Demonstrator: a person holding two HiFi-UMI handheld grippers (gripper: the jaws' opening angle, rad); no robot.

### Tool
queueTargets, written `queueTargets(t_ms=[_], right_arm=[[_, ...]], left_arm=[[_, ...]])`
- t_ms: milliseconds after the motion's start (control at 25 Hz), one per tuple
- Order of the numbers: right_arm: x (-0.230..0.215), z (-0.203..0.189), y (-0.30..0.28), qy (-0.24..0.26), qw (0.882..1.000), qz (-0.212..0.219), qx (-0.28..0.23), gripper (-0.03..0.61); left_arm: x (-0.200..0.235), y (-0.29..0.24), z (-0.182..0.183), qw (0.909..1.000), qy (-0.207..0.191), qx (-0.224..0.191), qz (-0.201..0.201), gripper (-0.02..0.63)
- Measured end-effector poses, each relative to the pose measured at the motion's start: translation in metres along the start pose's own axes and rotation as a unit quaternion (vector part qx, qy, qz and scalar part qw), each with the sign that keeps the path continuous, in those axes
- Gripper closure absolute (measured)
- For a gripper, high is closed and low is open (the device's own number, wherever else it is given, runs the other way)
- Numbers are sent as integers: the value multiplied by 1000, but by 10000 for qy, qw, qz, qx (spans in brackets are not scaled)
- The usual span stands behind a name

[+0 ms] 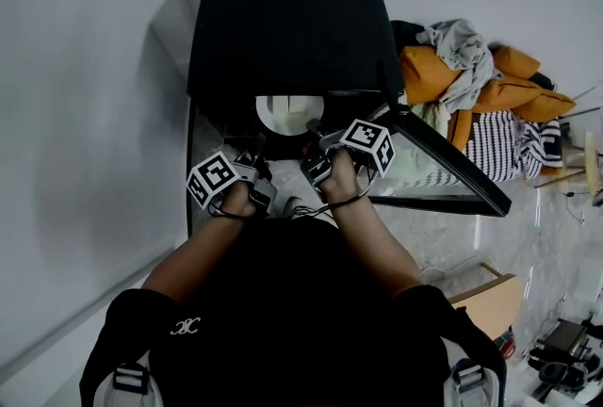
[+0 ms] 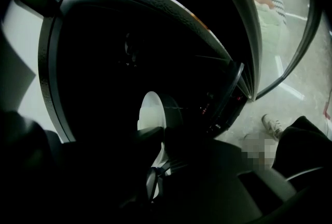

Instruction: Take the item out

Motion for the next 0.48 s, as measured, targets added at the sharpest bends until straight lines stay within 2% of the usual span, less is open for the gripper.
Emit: queueTargets(t_ms=[200,480], right_arm=[[-6,0,15,79,9998,165,-118,554],[-21,-2,35,158,9996,150,-199,555]], left_arm=[[-1,-2,0,10000,3,-8,11,551],[-1,-3,2,10000,72,-52,16,552]])
Point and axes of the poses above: the fingertips, and each gripper's own axes: y backward along the fingers, x to its left, z out of its top, the point moved 8 cm from there along y, backward along the fingers, and after that the axes turned 11 degrees about -z, right-handed, at the moved point
